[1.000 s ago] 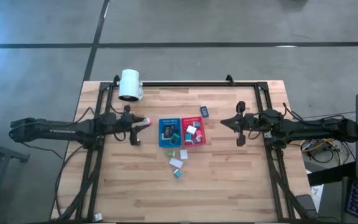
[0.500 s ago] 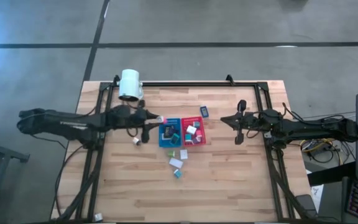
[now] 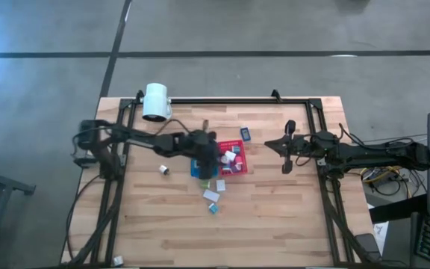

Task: Pick & Place Office items
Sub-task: Put the pink charger adapter into the red bin, then put the blue digital timer into the blue bin

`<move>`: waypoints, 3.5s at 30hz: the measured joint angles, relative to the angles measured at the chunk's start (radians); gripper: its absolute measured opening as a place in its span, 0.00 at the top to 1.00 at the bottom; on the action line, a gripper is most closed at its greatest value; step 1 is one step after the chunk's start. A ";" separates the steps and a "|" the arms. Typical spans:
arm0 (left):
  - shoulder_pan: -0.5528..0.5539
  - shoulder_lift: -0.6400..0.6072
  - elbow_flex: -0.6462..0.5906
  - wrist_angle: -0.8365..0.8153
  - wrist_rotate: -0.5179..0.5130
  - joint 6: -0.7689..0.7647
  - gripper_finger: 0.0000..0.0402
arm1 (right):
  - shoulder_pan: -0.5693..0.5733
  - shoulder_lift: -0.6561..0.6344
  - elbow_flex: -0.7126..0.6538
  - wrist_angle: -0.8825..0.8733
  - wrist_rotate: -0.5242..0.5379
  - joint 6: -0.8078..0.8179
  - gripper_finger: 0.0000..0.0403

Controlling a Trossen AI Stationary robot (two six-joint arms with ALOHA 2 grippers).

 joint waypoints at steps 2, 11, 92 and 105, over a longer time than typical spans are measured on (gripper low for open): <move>-0.007 0.060 0.057 -0.036 0.005 0.013 0.69 | 0.000 0.000 0.000 -0.015 0.000 -0.004 0.98; -0.024 0.199 0.191 -0.142 0.009 0.038 0.69 | 0.000 0.000 0.000 -0.023 -0.002 -0.007 0.98; -0.030 -1.218 -0.723 -0.166 -0.098 -0.132 0.96 | -0.004 0.001 0.079 -0.266 0.197 0.038 0.98; -0.029 -1.217 -0.723 -0.142 -0.098 -0.132 0.95 | -0.064 0.338 0.599 -0.876 0.202 -0.326 0.85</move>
